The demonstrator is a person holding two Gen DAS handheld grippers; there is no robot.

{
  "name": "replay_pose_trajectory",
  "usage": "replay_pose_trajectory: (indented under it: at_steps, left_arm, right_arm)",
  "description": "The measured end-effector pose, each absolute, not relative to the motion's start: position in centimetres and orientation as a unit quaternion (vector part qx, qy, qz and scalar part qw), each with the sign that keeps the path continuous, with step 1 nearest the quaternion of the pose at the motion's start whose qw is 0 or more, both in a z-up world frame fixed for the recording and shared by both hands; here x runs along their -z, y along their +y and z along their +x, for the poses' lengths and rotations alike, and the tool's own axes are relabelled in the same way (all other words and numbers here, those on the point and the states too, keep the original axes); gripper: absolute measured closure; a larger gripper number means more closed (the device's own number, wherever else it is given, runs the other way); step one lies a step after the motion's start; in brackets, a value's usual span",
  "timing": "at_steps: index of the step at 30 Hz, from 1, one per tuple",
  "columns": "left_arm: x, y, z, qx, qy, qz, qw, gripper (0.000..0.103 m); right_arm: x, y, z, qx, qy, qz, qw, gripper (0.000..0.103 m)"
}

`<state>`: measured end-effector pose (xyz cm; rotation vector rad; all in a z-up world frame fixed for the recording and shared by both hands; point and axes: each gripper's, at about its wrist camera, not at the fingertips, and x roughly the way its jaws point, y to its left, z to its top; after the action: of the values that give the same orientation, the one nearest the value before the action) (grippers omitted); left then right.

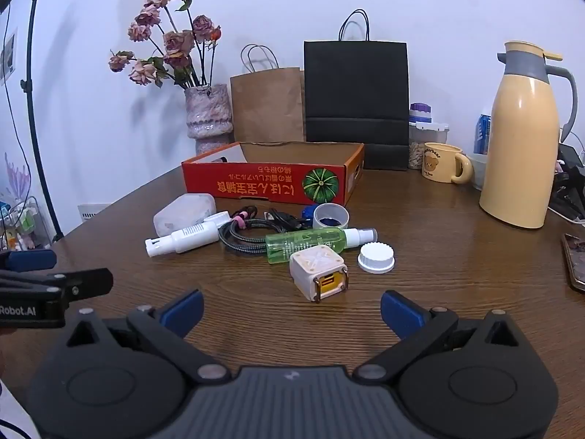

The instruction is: Organize rigid objects

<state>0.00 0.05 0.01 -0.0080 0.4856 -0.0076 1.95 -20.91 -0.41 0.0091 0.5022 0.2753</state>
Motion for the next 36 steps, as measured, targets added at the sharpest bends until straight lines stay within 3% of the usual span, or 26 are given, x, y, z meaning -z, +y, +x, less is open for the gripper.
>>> replay_pose_trajectory:
  at_steps: [36]
  left_arm:
    - [0.33, 0.09, -0.22, 0.003, 0.241, -0.008, 0.971, 0.0]
  right_arm:
    - [0.29, -20.74, 1.42, -0.136, 0.245, 0.002, 0.96, 0.0]
